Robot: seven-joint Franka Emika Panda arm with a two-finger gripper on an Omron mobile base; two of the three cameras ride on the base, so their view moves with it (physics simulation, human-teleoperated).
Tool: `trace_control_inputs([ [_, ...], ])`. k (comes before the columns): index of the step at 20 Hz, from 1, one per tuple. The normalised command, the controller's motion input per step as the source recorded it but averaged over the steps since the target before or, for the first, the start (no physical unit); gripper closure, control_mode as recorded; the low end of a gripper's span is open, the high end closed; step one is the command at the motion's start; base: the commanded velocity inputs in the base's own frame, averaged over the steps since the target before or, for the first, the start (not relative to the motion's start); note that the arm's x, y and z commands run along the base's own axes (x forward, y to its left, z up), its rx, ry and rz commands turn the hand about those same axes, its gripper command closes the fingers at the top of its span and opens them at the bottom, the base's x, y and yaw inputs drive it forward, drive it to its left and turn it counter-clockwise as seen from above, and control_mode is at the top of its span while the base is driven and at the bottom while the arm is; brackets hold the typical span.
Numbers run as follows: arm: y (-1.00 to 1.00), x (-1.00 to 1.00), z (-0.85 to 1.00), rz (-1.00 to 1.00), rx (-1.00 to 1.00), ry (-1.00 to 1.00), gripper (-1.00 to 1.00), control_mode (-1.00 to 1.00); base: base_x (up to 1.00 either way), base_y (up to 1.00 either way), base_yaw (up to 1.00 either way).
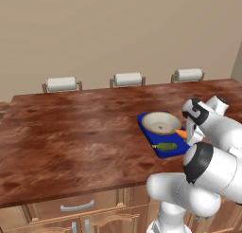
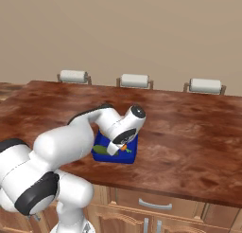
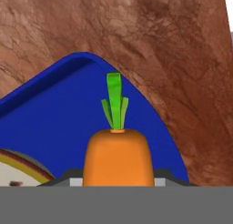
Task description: Place the two vegetables and bowl onto the tray for setting up a vegetable dip station.
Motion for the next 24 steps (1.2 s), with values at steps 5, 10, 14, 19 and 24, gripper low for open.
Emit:
trace_control_inputs([
  [5, 0.0, 0.06, -0.09, 0.0, 0.03, -0.01, 1.0, -1.0, 0.0, 0.0, 0.0],
  [10, 0.0, 0.07, -0.07, 0.0, 0.03, -0.03, 1.0, -1.0, 0.0, 0.0, 0.0],
  [14, 0.0, 0.07, -0.05, 0.0, 0.03, -0.01, 1.0, -1.0, 0.0, 0.0, 0.0],
  [19, 0.0, 0.02, -0.05, 0.01, 0.02, -0.01, 1.0, -1.0, 0.0, 0.0, 0.0],
  [24, 0.0, 0.05, -0.05, 0.01, 0.01, 0.0, 1.0, -1.0, 0.0, 0.0, 0.0],
])
